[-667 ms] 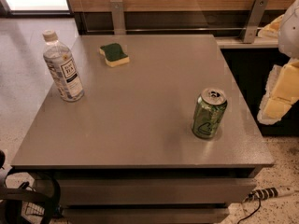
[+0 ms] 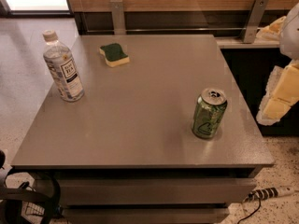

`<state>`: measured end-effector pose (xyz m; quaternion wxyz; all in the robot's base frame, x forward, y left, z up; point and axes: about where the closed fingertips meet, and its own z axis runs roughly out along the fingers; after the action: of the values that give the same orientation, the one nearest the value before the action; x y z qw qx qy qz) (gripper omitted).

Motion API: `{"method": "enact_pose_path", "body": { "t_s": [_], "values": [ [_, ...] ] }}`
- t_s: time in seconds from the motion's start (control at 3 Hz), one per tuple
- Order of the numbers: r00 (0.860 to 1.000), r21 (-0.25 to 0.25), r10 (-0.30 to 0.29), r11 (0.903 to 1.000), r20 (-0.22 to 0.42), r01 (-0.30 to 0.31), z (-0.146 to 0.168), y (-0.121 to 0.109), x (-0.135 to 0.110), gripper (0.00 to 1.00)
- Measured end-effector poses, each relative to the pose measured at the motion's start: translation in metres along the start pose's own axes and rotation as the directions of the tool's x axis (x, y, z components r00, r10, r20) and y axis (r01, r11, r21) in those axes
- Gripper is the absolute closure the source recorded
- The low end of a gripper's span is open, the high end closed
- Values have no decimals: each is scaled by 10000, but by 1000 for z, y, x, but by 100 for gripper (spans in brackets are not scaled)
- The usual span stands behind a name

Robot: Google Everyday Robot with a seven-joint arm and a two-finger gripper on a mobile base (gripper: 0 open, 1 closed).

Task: Move green can near sponge

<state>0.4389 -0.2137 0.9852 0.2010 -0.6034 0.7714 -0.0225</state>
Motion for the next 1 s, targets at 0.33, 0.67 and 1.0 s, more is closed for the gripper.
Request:
{"method": "enact_pose_path", "body": {
  "t_s": [0.33, 0.67, 1.0],
  "values": [
    [9863, -94, 214, 9998, 1636, -201, 21, -11, 28, 0],
    [9245, -407, 181, 9992, 3808, -28, 49, -16, 44, 0],
    [7410, -1146, 714, 9934, 6677, 75, 61, -8, 21, 0]
  ]
}}
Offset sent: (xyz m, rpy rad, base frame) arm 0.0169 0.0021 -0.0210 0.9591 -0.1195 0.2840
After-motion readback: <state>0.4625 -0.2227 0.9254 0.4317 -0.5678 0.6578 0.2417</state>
